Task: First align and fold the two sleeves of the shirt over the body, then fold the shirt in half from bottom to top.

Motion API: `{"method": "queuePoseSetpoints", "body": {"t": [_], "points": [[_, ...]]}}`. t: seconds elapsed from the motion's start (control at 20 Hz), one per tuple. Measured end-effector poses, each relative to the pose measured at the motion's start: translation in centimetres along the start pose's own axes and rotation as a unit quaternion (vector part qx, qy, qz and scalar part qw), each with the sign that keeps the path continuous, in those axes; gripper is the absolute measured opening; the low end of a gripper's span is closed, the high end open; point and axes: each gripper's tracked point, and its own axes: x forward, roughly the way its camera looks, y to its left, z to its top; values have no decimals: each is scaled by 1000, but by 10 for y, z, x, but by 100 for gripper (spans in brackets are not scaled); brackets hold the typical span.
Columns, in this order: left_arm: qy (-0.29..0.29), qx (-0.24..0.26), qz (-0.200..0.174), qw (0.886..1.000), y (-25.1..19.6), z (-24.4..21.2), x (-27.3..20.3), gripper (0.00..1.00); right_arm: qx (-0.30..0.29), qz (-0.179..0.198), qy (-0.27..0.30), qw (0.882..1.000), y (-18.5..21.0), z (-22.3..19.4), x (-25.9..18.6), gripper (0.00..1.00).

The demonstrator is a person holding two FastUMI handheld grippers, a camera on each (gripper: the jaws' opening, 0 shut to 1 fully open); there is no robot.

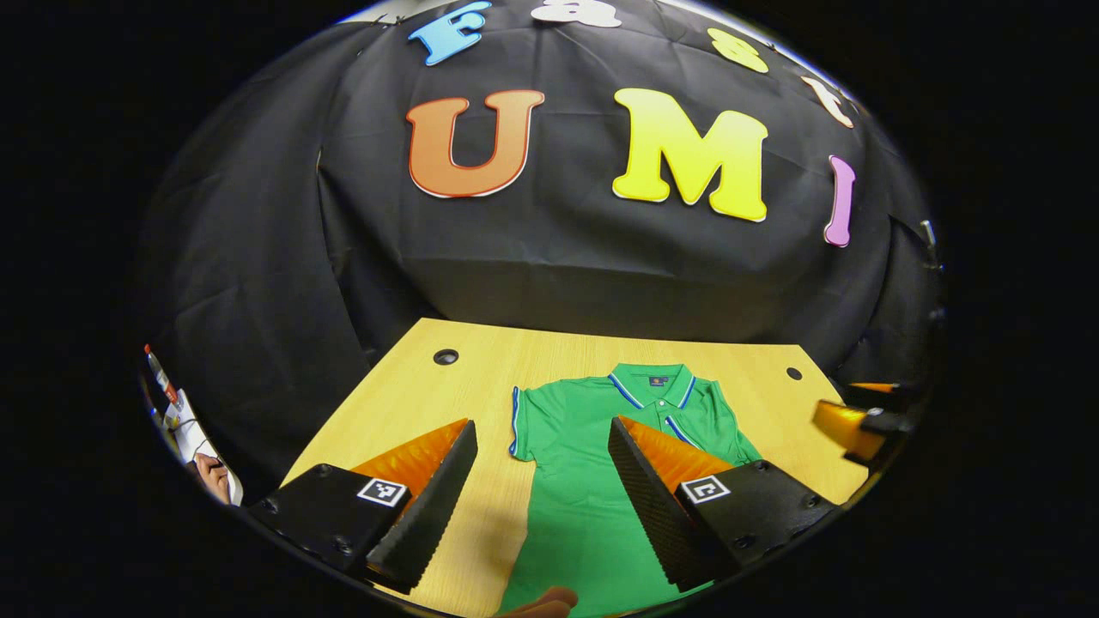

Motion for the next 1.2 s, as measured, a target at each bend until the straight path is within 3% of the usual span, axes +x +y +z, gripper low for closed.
{"method": "queuePoseSetpoints", "body": {"t": [0.25, 0.55, 0.95, 1.1, 1.15, 1.2], "points": [[54, -3, -6, 999, 6, -21, 51, 100, 26, -43, -74, 996, -22, 49, -74, 95], [151, -9, -1, 988, 24, -74, 135, 99, 3, -80, -131, 988, -41, 87, -136, 95], [193, -21, 18, 981, 42, -91, 225, 94, -18, -105, -99, 989, -59, 78, -134, 95], [201, -61, 33, 977, 47, -89, 244, 82, -16, -116, -90, 989, -65, 74, -130, 94], [206, -77, 33, 975, 46, -93, 248, 87, -18, -118, -88, 989, -65, 72, -130, 95], [211, -81, 36, 973, 48, -97, 250, 78, -20, -120, -87, 989, -67, 73, -131, 95]]}}
